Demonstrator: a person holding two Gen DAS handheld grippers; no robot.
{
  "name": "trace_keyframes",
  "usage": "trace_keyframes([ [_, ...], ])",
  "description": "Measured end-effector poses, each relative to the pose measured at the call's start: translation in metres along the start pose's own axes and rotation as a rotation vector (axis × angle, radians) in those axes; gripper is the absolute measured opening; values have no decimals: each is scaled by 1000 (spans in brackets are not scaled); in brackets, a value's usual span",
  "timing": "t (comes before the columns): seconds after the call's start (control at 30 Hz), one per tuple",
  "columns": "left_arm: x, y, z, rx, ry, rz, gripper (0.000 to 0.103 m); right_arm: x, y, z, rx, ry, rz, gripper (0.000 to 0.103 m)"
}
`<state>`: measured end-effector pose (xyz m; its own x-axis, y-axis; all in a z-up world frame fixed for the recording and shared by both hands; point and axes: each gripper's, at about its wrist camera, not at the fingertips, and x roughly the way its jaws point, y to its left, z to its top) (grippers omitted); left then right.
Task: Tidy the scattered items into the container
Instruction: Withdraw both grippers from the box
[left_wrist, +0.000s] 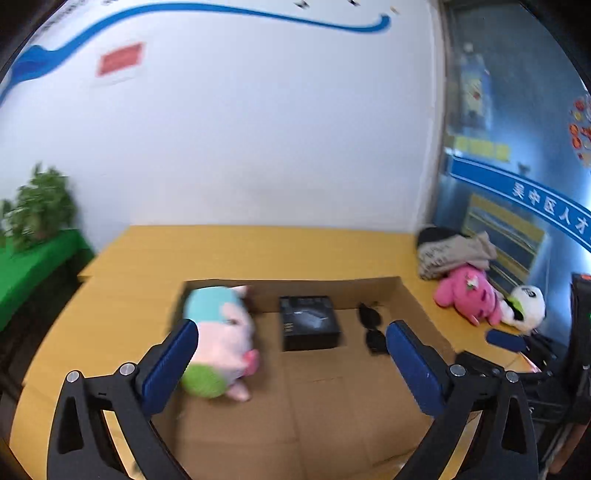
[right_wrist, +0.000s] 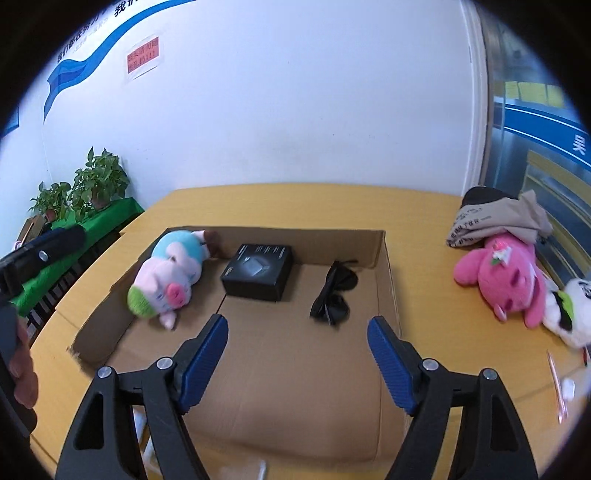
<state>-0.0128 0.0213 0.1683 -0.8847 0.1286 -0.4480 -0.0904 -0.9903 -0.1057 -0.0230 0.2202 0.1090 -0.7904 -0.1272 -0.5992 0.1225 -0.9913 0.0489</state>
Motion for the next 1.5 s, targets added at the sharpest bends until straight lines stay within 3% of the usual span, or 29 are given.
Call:
trace_keyframes([
  [0.13, -28, 7, -13, 27, -12, 35, 103, -20, 12, -9, -28, -18, -25, 78],
  [0.43, -57, -6, -38, 63, 10, 17, 103, -42, 18, -22, -22, -19, -38, 78],
  [1.5, -59, -18, -65, 50, 106, -19, 103, -57, 14, -51, 11, 19, -19, 78],
])
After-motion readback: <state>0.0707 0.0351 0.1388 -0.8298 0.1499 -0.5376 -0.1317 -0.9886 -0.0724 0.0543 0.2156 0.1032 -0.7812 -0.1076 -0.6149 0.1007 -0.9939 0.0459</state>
